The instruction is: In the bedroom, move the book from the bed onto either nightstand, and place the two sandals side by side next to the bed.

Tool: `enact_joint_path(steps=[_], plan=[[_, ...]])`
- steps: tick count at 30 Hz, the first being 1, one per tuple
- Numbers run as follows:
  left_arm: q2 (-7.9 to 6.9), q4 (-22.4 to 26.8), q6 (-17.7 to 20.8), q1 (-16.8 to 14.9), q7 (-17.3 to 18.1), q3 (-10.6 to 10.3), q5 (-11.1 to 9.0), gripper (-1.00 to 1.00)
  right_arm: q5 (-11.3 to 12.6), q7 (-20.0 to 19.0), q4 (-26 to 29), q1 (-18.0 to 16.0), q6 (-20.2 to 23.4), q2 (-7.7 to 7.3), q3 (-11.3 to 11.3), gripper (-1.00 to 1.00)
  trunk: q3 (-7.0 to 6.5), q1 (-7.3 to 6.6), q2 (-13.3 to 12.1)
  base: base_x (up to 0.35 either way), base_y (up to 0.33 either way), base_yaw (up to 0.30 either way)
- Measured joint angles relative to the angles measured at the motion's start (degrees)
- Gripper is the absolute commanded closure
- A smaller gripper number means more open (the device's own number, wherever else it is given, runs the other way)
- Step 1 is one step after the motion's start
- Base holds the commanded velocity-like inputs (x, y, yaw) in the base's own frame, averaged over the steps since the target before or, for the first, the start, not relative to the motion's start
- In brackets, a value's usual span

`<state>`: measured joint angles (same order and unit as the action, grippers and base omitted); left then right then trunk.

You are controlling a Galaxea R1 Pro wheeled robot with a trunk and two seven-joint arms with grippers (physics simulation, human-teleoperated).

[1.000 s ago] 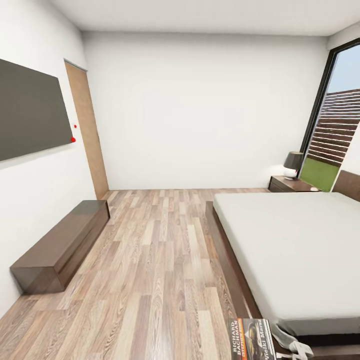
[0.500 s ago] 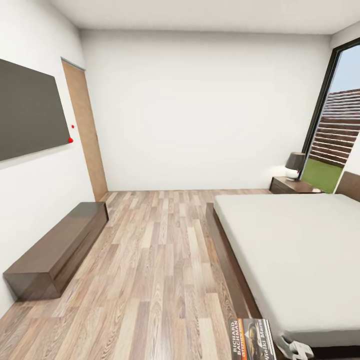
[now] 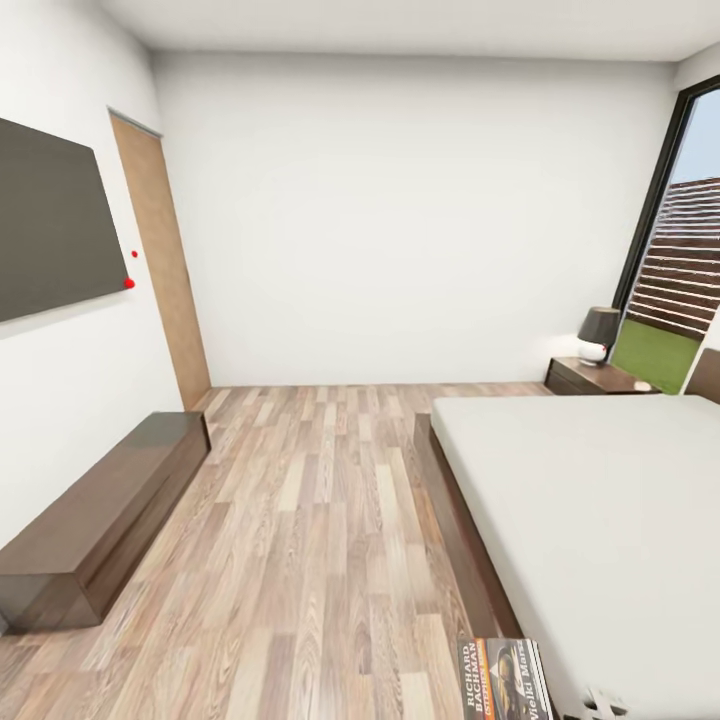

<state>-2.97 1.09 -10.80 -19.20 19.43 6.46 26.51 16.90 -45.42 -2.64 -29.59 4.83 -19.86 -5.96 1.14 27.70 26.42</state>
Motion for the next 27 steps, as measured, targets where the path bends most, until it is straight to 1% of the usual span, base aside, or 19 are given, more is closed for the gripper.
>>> enact_joint_path(steps=[8, 27], plan=[[0.0, 0.0, 0.0, 0.0, 0.0, 0.0, 0.0, -1.0, 0.0, 0.0, 0.0, 0.0, 0.0, 0.0, 0.0, 1.0, 0.0, 0.0, 0.0, 0.285, 0.031, 0.0], [0.0, 0.1, 0.0, 0.0, 0.0, 0.0, 0.0, -1.0, 0.0, 0.1, -0.1, 0.0, -0.1, 0.09, 0.0, 1.0, 0.0, 0.0, 0.0, 0.285, 0.144, 0.0]])
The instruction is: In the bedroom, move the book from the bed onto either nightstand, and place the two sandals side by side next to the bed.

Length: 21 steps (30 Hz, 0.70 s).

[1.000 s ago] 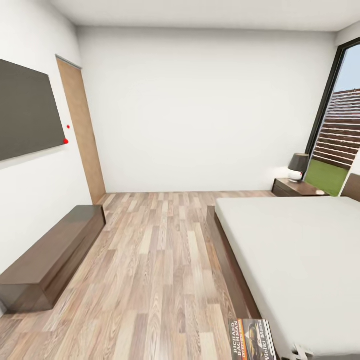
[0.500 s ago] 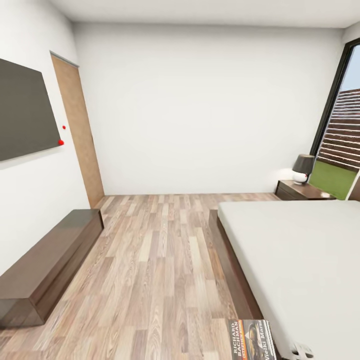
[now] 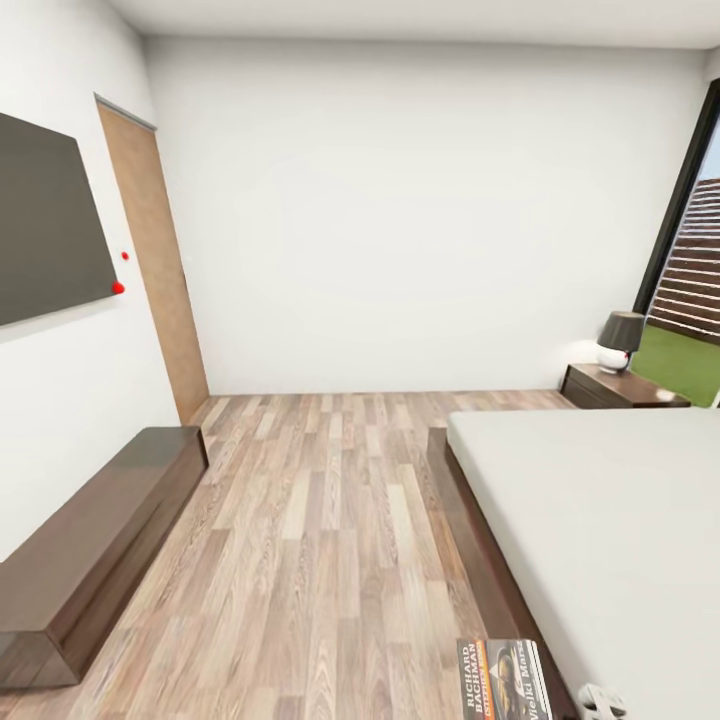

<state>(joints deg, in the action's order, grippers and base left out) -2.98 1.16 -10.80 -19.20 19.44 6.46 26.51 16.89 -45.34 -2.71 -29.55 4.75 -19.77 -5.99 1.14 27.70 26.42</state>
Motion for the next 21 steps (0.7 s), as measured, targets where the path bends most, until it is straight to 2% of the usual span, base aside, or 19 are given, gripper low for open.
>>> enact_joint_path(steps=[21], plan=[[0.0, 0.0, 0.0, 0.0, 0.0, 0.0, 0.0, -1.0, 0.0, 0.1, 0.0, 0.0, 0.0, 0.0, 0.0, 1.0, 0.0, 0.0, 0.0, 0.307, 0.123, 0.0]])
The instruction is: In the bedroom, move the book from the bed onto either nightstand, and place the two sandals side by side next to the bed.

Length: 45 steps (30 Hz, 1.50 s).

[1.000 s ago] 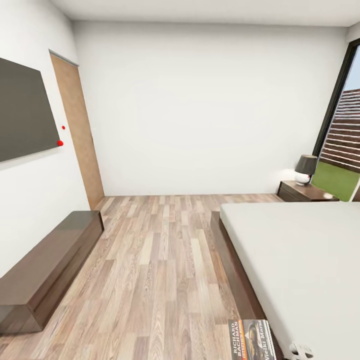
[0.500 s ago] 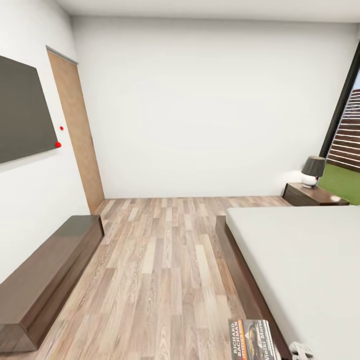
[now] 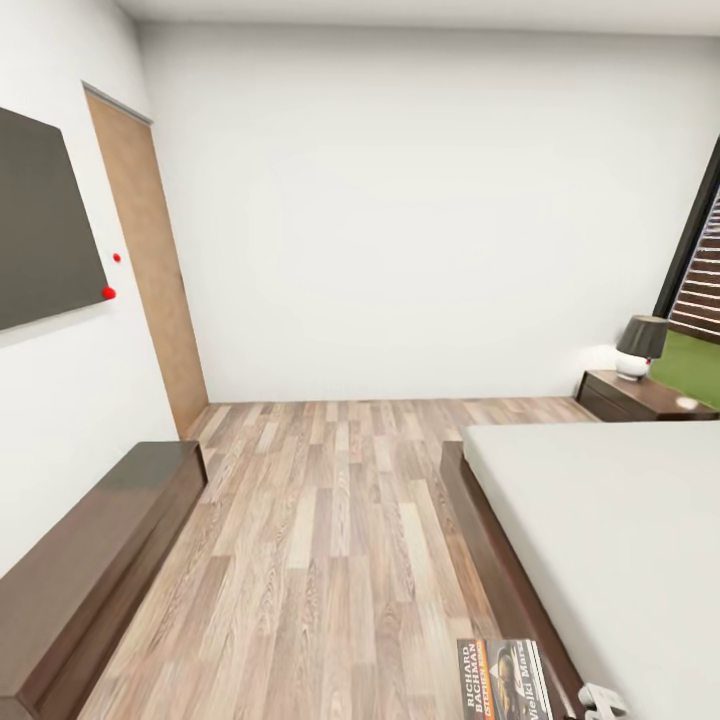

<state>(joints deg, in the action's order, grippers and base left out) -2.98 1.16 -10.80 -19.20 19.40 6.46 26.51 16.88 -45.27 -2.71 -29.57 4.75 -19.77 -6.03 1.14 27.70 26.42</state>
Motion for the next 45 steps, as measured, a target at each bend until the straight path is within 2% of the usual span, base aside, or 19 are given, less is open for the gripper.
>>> enact_joint_path(steps=[45], plan=[[0.0, 0.0, 0.0, 0.0, 0.0, 0.0, 0.0, -1.0, 0.0, 0.0, 0.0, 0.0, 0.0, 0.0, 0.0, 1.0, 0.0, 0.0, 0.0, 0.325, 0.003, 0.0]])
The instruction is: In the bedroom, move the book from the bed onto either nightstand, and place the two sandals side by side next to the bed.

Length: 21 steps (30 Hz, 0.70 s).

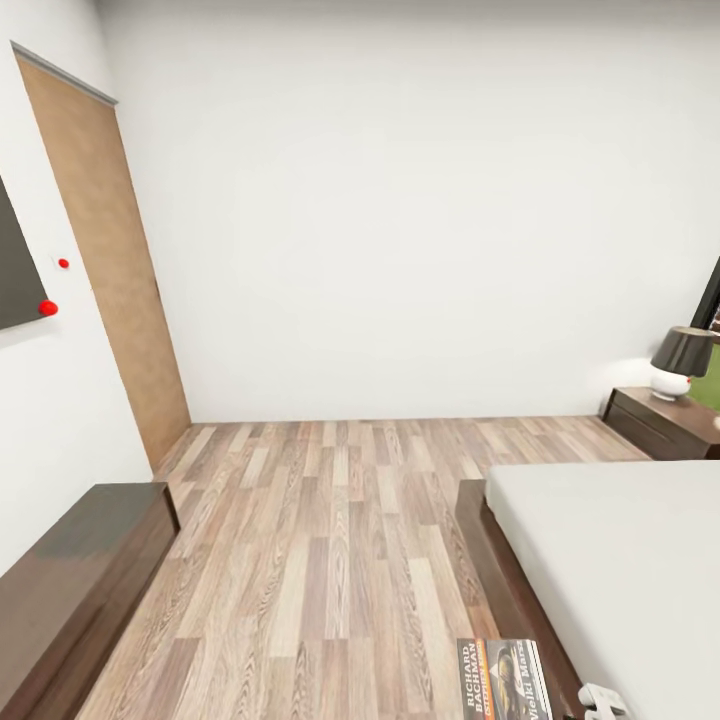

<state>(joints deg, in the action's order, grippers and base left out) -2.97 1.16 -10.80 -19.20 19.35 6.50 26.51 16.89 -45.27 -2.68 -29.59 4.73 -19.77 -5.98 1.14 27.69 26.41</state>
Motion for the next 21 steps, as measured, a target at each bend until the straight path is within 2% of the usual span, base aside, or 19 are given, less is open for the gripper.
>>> enact_joint_path(steps=[21], plan=[[0.02, 0.0, 0.0, 0.0, 0.0, 0.0, 0.0, -1.0, 0.0, 0.0, 0.0, 0.0, 0.0, 0.0, 0.0, 1.0, 0.0, 0.0, 0.0, 0.325, 0.0, 0.0]])
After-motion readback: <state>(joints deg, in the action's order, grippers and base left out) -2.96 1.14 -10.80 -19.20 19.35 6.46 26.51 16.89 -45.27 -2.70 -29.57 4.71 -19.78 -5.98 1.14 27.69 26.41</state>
